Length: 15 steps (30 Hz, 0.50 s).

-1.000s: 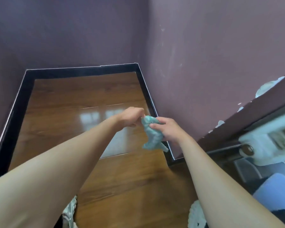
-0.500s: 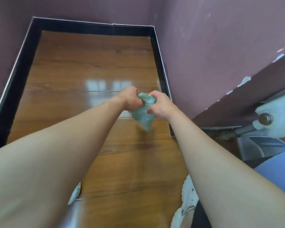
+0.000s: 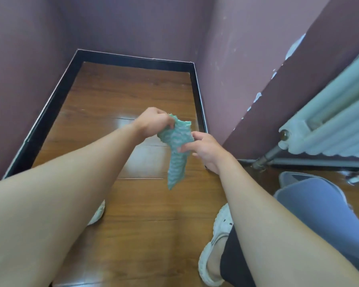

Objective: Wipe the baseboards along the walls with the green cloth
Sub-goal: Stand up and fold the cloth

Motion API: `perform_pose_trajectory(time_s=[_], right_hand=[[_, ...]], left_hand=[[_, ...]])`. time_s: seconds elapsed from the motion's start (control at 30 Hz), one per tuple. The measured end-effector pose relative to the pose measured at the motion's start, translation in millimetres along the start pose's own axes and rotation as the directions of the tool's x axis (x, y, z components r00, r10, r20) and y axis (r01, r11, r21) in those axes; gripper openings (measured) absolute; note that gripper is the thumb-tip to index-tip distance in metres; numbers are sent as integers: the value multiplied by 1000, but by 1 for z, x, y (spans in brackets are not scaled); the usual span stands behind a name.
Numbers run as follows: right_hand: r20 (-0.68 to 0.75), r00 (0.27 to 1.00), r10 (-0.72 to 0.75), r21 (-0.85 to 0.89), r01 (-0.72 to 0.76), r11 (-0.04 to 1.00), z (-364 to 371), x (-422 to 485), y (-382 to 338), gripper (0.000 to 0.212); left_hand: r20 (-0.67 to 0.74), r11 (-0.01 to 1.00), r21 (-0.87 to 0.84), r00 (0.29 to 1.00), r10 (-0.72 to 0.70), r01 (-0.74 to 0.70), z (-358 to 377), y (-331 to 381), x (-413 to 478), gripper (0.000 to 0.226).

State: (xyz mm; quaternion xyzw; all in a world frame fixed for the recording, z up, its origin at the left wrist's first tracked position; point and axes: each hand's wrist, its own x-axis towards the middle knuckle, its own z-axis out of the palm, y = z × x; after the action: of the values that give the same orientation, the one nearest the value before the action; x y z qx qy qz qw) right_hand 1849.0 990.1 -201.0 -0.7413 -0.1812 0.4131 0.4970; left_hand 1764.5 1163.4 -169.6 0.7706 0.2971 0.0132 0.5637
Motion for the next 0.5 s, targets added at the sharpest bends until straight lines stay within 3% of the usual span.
perform_pose_trajectory(time_s=[0.1, 0.2, 0.27, 0.4, 0.5], right_hand=[[83, 997, 9, 50, -13, 999, 9, -17, -1, 48], [89, 996, 33, 54, -38, 998, 19, -26, -10, 40], [77, 995, 64, 23, -66, 998, 32, -24, -12, 32], [82, 994, 70, 30, -73, 997, 73, -15, -16, 27], [97, 995, 38, 36, -41, 999, 94, -23, -17, 26]], left_hand=[[-45, 1000, -16, 999, -2, 1, -4, 6, -23, 13], [-168, 996, 92, 985, 30, -15, -2, 1, -32, 18], [-213, 998, 67, 977, -3, 18, -2, -13, -35, 16], [-261, 989, -141, 962, -86, 50, -14, -40, -37, 15], [-268, 873, -469, 921, -283, 132, -25, -48, -36, 20]])
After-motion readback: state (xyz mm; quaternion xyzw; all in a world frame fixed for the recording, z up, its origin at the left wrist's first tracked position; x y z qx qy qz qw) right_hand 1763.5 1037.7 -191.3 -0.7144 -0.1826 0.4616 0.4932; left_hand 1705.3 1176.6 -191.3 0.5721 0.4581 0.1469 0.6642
